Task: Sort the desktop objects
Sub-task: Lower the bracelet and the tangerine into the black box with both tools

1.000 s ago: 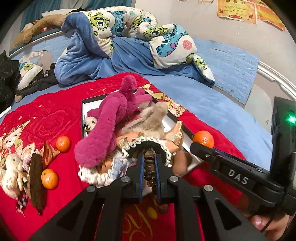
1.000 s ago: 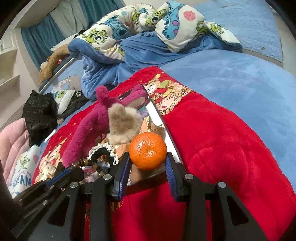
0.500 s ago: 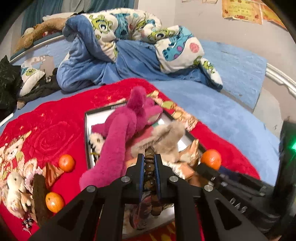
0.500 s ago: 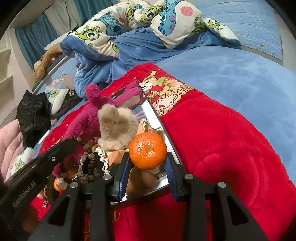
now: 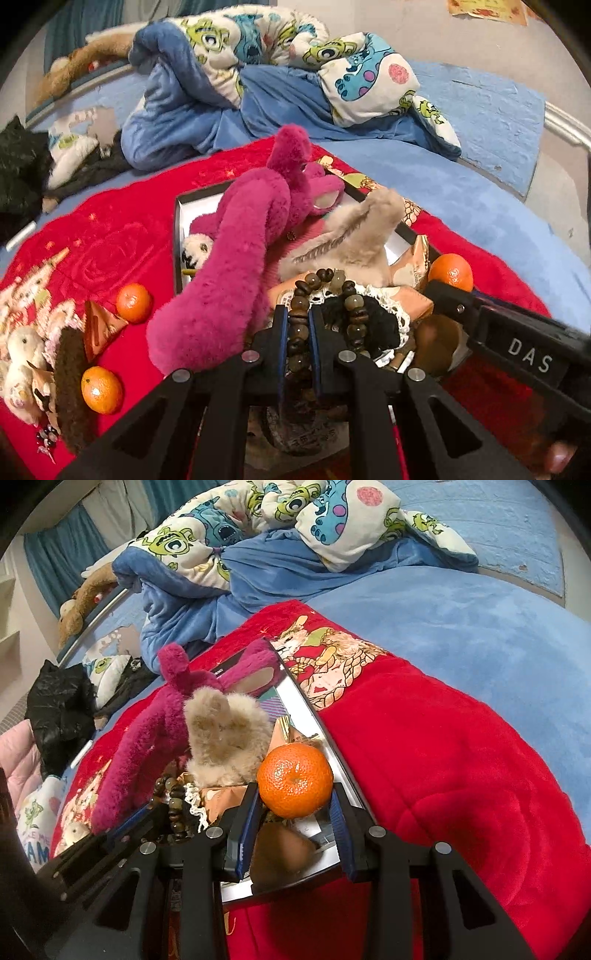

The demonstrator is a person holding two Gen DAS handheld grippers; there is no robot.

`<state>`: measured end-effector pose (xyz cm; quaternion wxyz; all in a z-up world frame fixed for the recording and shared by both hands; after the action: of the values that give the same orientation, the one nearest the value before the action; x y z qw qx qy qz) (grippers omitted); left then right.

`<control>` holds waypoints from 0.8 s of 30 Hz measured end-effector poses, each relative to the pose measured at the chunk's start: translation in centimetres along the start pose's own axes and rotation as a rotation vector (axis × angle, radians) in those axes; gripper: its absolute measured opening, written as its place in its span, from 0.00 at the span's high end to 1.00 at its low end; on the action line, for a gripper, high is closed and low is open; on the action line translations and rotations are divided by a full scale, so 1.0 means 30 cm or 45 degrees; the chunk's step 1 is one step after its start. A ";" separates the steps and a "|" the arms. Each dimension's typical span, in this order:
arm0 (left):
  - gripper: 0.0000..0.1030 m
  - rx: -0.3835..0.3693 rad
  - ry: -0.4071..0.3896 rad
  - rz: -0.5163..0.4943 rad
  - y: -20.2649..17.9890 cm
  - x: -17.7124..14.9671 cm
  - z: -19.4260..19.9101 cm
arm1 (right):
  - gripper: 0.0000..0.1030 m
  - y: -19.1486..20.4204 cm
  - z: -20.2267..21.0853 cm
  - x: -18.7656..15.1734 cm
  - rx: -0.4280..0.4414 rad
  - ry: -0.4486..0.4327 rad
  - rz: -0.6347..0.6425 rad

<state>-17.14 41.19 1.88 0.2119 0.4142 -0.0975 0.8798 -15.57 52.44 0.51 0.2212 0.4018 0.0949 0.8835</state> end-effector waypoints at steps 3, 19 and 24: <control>0.89 0.020 -0.034 -0.015 -0.006 -0.010 0.004 | 0.66 0.016 -0.007 -0.005 -0.062 -0.002 0.062; 0.89 0.009 -0.133 0.012 0.008 -0.040 0.013 | 0.63 0.046 -0.009 -0.027 -0.184 -0.081 0.214; 0.79 -0.007 -0.129 0.003 0.000 -0.041 0.014 | 0.60 0.051 -0.011 -0.029 -0.182 -0.087 0.225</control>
<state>-16.16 40.70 1.20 0.2067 0.4576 -0.1109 0.8576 -15.79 50.67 0.23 0.1736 0.4218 -0.0119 0.8898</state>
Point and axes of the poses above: each gripper's, at about its wrist camera, not at the fingertips, and z roughly against the way its jaws point, y to its left, x to its top, the point moved 5 cm from there along -z, roughly the way its jaws point
